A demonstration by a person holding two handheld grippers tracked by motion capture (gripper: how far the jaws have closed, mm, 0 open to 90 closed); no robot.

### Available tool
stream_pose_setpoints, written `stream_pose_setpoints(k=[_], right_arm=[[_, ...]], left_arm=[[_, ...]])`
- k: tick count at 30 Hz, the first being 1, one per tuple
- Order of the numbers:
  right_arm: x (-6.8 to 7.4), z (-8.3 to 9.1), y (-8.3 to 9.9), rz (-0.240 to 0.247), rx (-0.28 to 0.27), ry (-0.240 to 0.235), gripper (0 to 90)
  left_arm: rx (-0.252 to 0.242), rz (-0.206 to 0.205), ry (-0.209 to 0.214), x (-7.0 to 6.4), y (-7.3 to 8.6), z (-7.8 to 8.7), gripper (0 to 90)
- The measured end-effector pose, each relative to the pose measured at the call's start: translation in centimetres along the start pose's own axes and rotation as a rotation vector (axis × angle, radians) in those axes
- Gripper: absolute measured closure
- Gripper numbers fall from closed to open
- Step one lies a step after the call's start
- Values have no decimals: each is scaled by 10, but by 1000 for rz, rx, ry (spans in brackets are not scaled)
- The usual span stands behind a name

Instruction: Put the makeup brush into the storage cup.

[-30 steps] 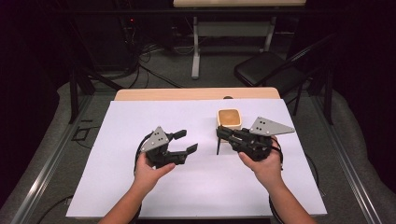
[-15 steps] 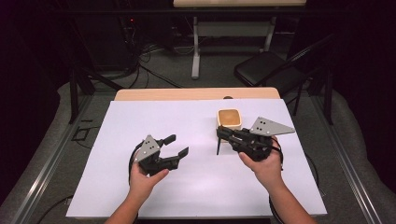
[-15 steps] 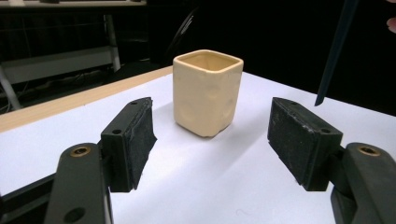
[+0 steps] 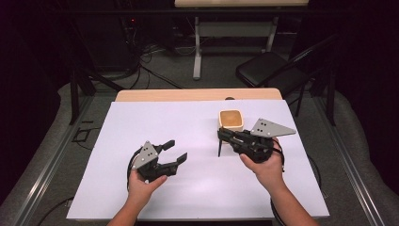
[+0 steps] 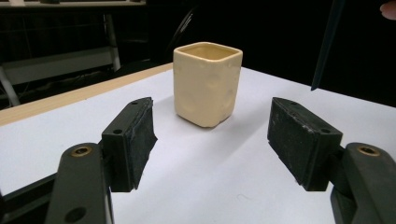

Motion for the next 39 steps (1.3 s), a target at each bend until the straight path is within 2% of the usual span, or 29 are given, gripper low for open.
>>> stream_pose_setpoints(k=[4, 8, 13, 17, 21, 39], right_arm=[[1, 0, -1, 3, 3, 0, 836], [2, 0, -4, 7, 2, -1, 836], [2, -1, -9, 14, 10, 4, 835], [-2, -1, -13, 15, 9, 11, 835], [-8, -3, -17, -4, 17, 12, 836], [-21, -3, -43, 5, 20, 42, 835]], left_arm=[[3, 20, 0, 1, 3, -2, 320], [11, 20, -10, 2, 3, -2, 318], [14, 23, -2, 3, 4, -2, 317], [15, 26, 0, 3, 5, -2, 317], [19, 25, -8, 2, 5, -2, 317], [24, 25, 9, 2, 5, -3, 317]])
Point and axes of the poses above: each handheld gripper's, and its own axes: z roughly backward along the jaws, y roughly out of its underside, x roughly to its left, the point moved 1 cm from there along -z, roughly forward along the jaws, and after that the axes turned 9 degrees about x, right-handed, at the moved point
